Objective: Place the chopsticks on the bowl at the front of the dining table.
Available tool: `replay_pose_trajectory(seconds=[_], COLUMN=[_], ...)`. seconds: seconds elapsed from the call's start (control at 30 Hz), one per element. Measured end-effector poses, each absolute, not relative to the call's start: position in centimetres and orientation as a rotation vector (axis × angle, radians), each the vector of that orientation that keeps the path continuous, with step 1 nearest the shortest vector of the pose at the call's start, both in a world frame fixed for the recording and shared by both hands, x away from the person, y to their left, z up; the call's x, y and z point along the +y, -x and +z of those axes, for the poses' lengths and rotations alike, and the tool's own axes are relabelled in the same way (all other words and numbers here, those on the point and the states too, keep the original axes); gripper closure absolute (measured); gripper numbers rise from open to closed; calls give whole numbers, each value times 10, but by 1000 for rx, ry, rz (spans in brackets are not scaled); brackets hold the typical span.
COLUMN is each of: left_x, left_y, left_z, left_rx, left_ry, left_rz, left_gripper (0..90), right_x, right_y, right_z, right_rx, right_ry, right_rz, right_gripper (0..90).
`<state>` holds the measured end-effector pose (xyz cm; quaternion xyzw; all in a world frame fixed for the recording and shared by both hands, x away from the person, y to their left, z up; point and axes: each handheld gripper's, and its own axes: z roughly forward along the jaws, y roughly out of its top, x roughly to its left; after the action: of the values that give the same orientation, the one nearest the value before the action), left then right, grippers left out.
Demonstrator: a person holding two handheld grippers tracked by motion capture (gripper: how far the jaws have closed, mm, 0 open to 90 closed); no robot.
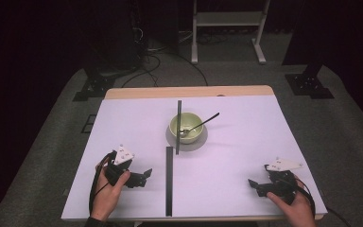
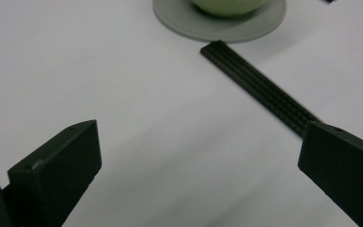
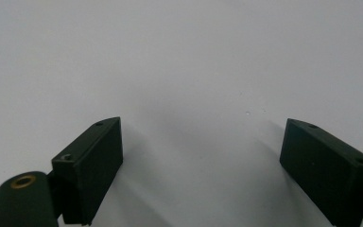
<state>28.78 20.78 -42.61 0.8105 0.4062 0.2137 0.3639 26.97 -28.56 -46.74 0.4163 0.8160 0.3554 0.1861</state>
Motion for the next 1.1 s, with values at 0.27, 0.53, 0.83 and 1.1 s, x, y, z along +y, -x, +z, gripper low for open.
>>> replay_pose_trajectory(seconds=[0.27, 0.53, 0.83, 1.1], left_x=[216, 221, 225, 231], left_y=[-284, -284, -284, -283], left_z=[-436, -450, -457, -462], left_rx=[1075, 1116, 1131, 1141], left_ry=[-2112, -2182, -2189, -2136], left_rz=[551, 555, 542, 498], left_gripper=[0, 0, 0, 0], right_x=[-286, -286, -286, -286], right_y=[-270, -270, -270, -270], right_z=[-467, -467, -467, -467], right_rx=[2298, 2298, 2298, 2298], right_ry=[-1173, -1172, -1173, -1173], right_rz=[1001, 1001, 1001, 1001], right_gripper=[124, 124, 124, 124])
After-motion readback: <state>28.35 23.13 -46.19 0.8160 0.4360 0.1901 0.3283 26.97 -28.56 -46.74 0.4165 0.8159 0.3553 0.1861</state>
